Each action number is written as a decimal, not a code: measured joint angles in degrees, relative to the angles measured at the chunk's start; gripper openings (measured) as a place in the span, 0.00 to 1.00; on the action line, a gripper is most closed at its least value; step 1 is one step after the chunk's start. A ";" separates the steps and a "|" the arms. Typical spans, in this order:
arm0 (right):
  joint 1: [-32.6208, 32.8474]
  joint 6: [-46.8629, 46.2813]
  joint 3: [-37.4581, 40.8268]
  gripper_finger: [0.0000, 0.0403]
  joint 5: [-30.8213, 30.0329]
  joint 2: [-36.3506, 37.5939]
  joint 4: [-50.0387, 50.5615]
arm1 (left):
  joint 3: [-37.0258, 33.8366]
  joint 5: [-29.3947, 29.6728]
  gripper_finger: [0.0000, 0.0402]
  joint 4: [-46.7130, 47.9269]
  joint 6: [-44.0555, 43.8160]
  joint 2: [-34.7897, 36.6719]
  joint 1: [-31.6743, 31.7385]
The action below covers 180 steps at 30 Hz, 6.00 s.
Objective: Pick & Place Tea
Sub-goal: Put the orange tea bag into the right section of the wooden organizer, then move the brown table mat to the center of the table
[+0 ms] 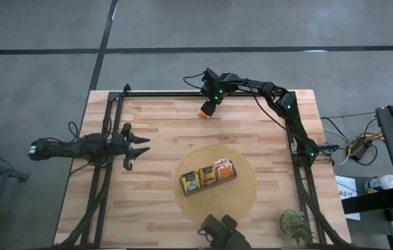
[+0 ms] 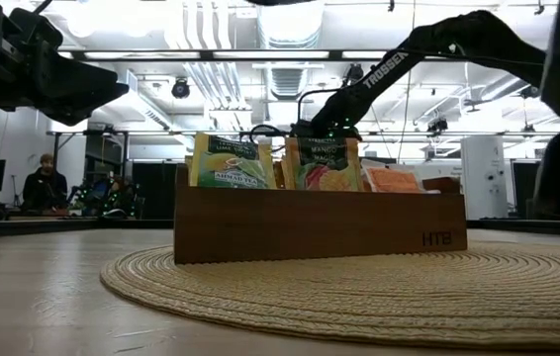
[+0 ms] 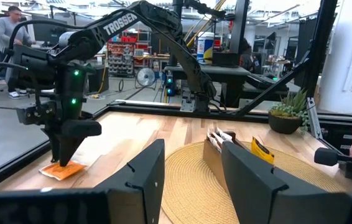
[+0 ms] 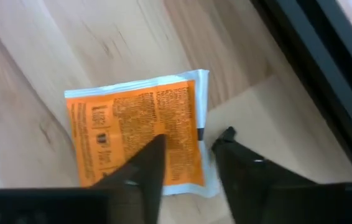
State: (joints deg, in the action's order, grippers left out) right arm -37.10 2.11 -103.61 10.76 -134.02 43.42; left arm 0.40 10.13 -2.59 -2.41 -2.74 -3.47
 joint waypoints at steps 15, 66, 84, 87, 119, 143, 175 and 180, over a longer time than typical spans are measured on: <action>0.99 3.67 0.17 0.02 0.26 1.73 4.17 | 0.00 0.00 0.38 0.00 0.00 0.00 -0.01; 68.39 -14.02 26.86 0.02 -56.28 31.03 12.72 | 0.00 0.02 0.38 -0.15 0.01 -0.07 -0.01; 68.05 -18.52 26.78 0.02 -61.96 25.99 17.77 | 0.00 0.02 0.38 -0.22 0.00 -0.07 -0.02; 67.84 -18.29 27.30 0.02 -61.96 26.01 17.72 | 0.00 0.03 0.38 -0.22 0.02 -0.07 -0.01; 66.07 -21.16 29.27 0.11 -59.24 26.01 15.80 | 0.00 0.02 0.38 -0.28 0.00 -0.07 -0.02; 67.34 -21.88 23.84 0.46 -53.36 26.03 16.29 | 0.00 0.02 0.38 -0.28 0.02 -0.07 0.00; 65.49 -22.81 25.54 0.31 -48.24 28.03 16.00 | 0.00 0.00 0.38 -0.17 0.00 -0.09 0.00; 67.29 -24.10 25.16 0.29 -48.33 31.68 16.21 | -0.01 -0.01 0.38 -0.14 0.00 -0.09 -0.02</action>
State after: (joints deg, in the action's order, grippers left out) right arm 30.19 -21.99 -78.46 -37.56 -102.34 59.63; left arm 0.39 10.12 -2.73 -2.42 -2.83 -3.49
